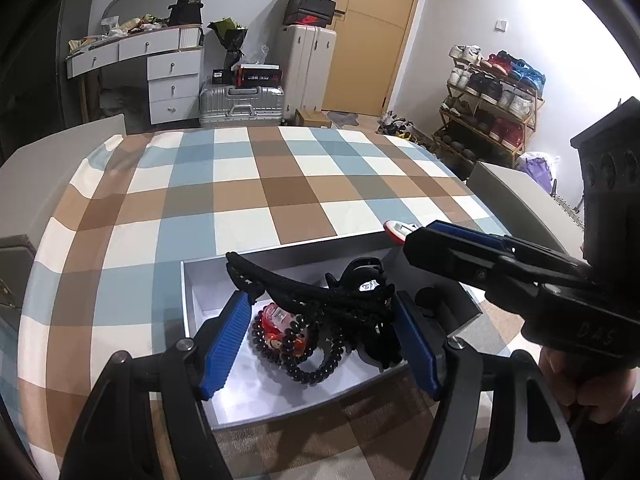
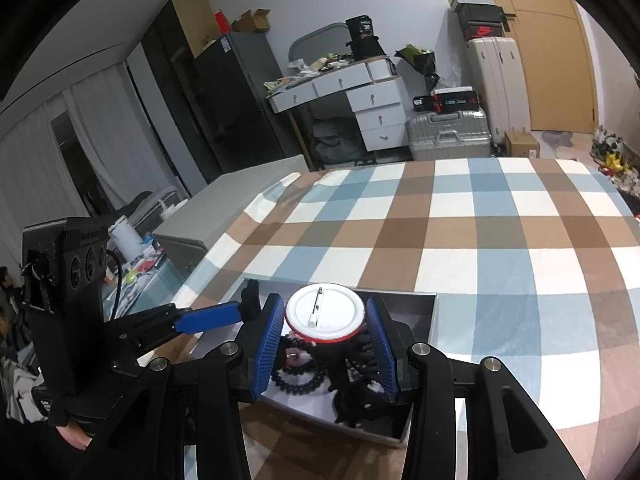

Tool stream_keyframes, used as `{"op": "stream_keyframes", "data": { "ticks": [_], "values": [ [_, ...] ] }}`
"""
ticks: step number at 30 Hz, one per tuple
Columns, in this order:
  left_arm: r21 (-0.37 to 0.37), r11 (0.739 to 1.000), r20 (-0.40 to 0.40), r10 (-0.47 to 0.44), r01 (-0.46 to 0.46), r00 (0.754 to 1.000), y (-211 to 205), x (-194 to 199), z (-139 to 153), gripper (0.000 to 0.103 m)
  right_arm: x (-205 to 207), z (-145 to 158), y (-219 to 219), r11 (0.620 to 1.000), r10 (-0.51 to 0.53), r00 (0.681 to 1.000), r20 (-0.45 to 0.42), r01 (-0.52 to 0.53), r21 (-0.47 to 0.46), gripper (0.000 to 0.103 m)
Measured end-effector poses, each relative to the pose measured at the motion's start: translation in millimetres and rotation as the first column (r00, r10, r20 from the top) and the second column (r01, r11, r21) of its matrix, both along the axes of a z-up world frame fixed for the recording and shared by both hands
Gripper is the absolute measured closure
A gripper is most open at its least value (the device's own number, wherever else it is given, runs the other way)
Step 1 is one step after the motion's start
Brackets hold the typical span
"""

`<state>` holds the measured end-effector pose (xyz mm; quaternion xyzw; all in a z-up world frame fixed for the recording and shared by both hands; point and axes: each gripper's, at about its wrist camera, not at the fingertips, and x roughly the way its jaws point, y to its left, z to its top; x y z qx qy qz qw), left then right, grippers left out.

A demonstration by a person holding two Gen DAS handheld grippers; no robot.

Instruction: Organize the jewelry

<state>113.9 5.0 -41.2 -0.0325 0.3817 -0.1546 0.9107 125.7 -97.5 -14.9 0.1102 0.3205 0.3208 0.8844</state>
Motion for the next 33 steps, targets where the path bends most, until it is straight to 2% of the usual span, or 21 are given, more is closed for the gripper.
{"op": "stream_keyframes", "data": {
  "ticks": [17,20,23,26,30,33],
  "values": [
    [0.008,1.000,-0.027,-0.029,0.029,0.999,-7,7,-3,0.035,-2,2,-4,1.000,-0.021,1.000,0.005,0.021,0.002,0.059],
    [0.022,0.999,-0.035,-0.024,0.025,0.999,-7,6,-4,0.034,0,0,-9,0.999,-0.032,0.999,-0.012,0.032,0.022,0.051],
    [0.013,1.000,-0.035,-0.020,0.021,0.999,-4,3,-3,0.033,-1,-1,-17,0.997,-0.049,0.998,-0.028,0.050,0.054,0.049],
    [0.002,1.000,-0.014,0.002,-0.002,1.000,2,-2,2,0.033,-5,1,-24,0.995,-0.069,0.997,-0.025,0.071,0.075,0.047],
    [-0.009,0.997,0.055,0.077,-0.076,0.996,13,-10,12,0.032,-15,8,-32,0.992,-0.092,0.996,0.007,0.091,0.090,0.033],
    [-0.014,0.992,0.113,0.126,-0.125,0.986,19,-17,20,0.031,-24,15,-34,0.990,-0.107,0.993,0.040,0.103,0.091,0.029]
  ]
}}
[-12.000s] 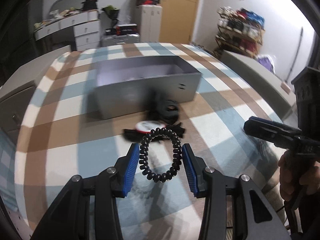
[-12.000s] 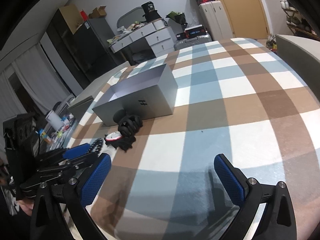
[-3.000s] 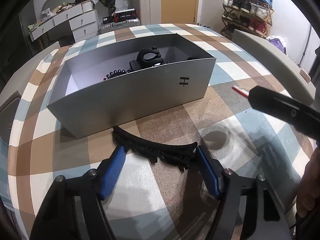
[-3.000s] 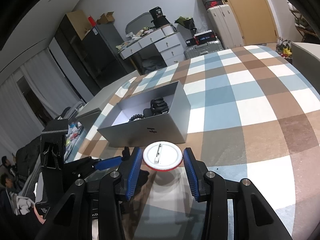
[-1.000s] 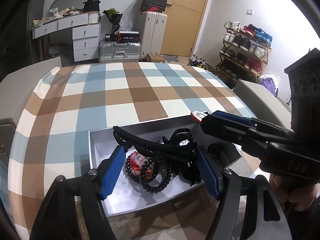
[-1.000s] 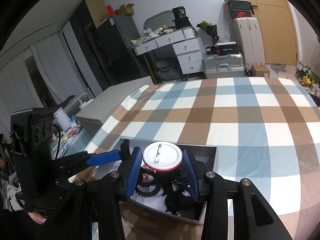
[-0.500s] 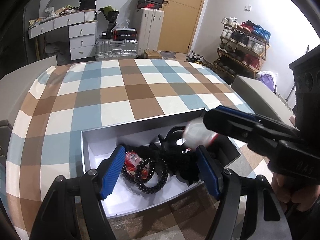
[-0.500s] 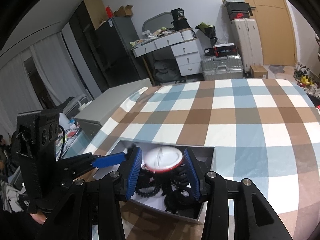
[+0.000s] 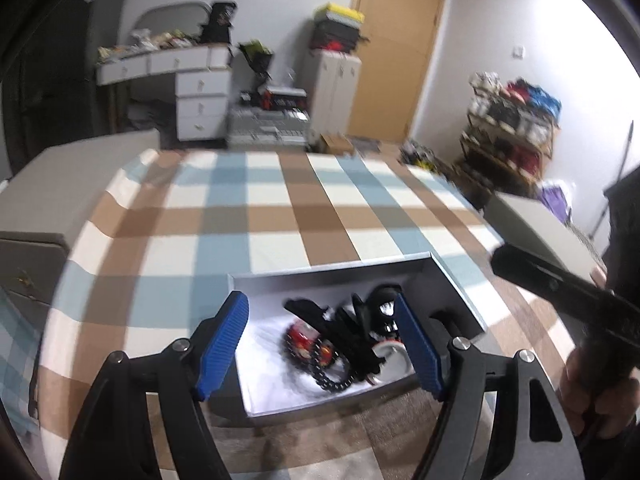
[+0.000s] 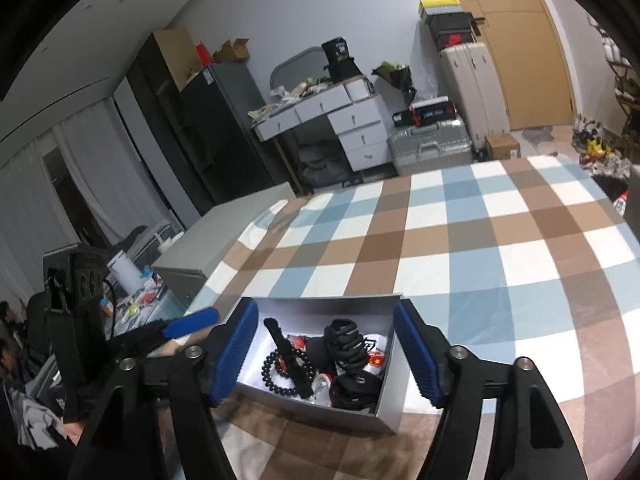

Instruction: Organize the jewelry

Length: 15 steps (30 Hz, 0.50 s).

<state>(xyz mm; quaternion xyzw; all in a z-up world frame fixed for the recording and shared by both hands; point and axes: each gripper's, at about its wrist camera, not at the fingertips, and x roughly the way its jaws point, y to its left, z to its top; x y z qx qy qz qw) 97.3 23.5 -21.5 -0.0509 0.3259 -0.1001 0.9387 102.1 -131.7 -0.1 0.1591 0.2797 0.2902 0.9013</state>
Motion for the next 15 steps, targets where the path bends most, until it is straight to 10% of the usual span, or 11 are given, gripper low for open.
{"op": "stream_keyframes", "data": {
  "ticks": [15],
  "values": [
    [0.065,0.976,0.335,0.174,-0.207,0.926,9,-42,20,0.012,-58,32,2,0.995,-0.081,0.941,0.328,0.097,-0.035,0.000]
  ]
}}
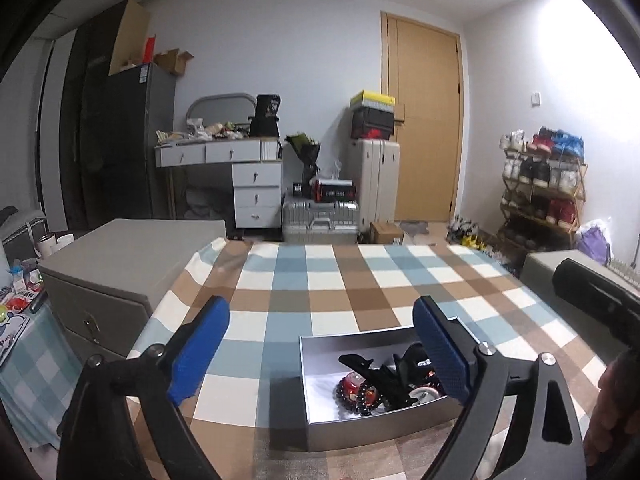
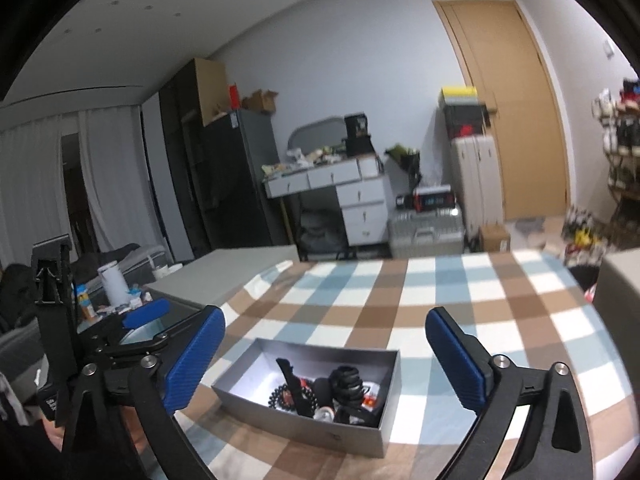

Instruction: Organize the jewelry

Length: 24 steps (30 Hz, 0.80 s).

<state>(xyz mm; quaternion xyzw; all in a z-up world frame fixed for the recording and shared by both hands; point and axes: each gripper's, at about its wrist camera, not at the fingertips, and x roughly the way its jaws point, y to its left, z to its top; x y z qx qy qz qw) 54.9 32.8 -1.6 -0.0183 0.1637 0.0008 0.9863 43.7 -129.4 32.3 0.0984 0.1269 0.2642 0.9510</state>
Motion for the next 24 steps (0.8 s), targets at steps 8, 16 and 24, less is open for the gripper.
{"op": "stream_keyframes", "data": {
  "ticks": [8,16,24],
  "values": [
    [0.021,0.997,0.112,0.070,-0.073,0.991,7,-10,-2,0.005,-14,-10,5,0.998,-0.034,0.997,0.067,0.038,-0.058,0.000],
    [0.044,0.995,0.112,0.080,-0.086,0.990,6,-13,-12,0.005,-23,-24,4,0.991,-0.079,0.992,0.103,0.089,-0.097,0.000],
    [0.055,0.991,0.092,0.119,-0.124,0.989,7,-13,-26,0.004,-25,-40,12,0.977,-0.091,0.987,0.134,0.114,-0.178,0.000]
  ]
}}
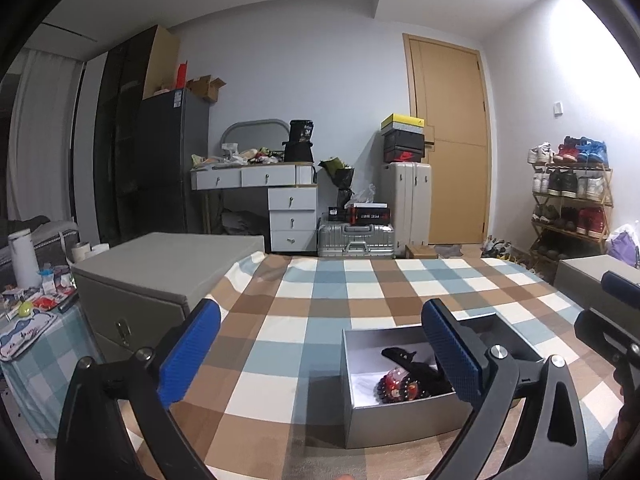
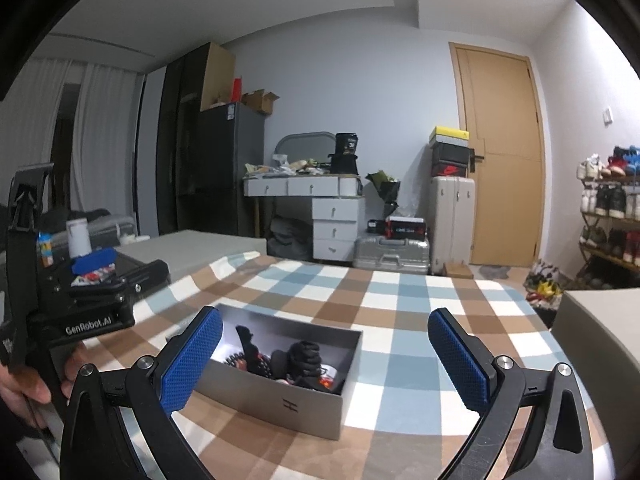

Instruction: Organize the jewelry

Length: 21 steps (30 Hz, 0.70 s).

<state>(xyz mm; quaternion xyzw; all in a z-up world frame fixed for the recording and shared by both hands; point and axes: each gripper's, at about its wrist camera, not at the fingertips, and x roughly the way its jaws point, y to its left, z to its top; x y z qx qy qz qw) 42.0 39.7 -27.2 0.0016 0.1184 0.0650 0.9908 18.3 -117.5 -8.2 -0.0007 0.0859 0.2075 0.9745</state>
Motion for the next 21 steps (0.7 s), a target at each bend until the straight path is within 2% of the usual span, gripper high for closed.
{"op": "stream_keyframes", "data": {
  "ticks": [5,12,16,21],
  "values": [
    [0.007,1.000,-0.026,-0.007,0.008,1.000,-3,2,-9,0.004,6,-8,2,1.000,0.002,0.999,-0.032,-0.002,-0.019,0.000],
    [-0.027,0.999,-0.056,-0.026,0.025,0.998,-1,3,-6,0.004,15,-11,-2,1.000,0.009,0.995,-0.100,-0.009,-0.003,0.000],
    [-0.009,0.998,-0.073,-0.058,0.057,0.996,-8,5,-8,0.004,14,-11,0,1.000,0.002,0.995,-0.097,-0.004,-0.012,0.000],
    [-0.011,0.998,-0.076,-0.057,0.056,0.996,-8,2,-7,0.004,14,-12,-2,1.000,-0.009,0.995,-0.100,0.008,-0.009,0.000]
  ]
}}
